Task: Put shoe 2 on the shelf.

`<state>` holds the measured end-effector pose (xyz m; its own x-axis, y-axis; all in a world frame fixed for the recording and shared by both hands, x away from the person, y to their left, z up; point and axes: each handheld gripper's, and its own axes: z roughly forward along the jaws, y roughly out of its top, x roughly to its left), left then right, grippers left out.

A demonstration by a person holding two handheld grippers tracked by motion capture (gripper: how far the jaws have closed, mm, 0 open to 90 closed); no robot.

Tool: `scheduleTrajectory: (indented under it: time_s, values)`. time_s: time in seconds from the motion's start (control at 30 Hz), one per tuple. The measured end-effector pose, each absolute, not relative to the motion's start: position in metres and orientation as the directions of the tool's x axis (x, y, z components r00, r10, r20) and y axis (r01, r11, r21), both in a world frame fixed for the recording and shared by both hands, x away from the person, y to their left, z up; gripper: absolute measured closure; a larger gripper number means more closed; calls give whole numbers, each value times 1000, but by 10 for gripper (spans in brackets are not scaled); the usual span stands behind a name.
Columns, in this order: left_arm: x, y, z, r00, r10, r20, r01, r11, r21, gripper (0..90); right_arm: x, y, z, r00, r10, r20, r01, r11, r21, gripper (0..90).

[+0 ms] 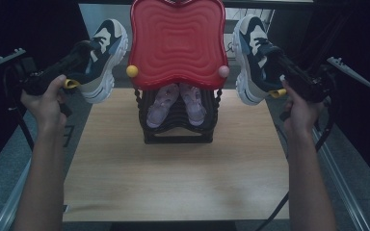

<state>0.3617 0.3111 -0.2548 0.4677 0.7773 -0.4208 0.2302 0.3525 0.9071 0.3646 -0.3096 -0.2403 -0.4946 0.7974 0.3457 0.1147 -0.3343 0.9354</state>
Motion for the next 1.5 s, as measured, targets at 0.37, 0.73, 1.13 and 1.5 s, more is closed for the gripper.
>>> scheduleTrajectory:
  time_s: [0.37,0.73,1.13,1.5]
  values:
    - [369,294,-224,491,764,-419,212,361,908,721,374,-296,-214,-526,779,341,126,-326,937,728]
    - [382,264,-201,515,762,-393,209,333,919,720,386,-260,-193,-563,762,320,146,-290,946,727]
    - [393,232,-184,540,762,-359,206,293,933,719,399,-224,-177,-596,740,310,165,-265,950,726]
    - [406,208,-178,545,760,-354,204,290,935,719,416,-205,-176,-583,752,306,186,-243,952,725]
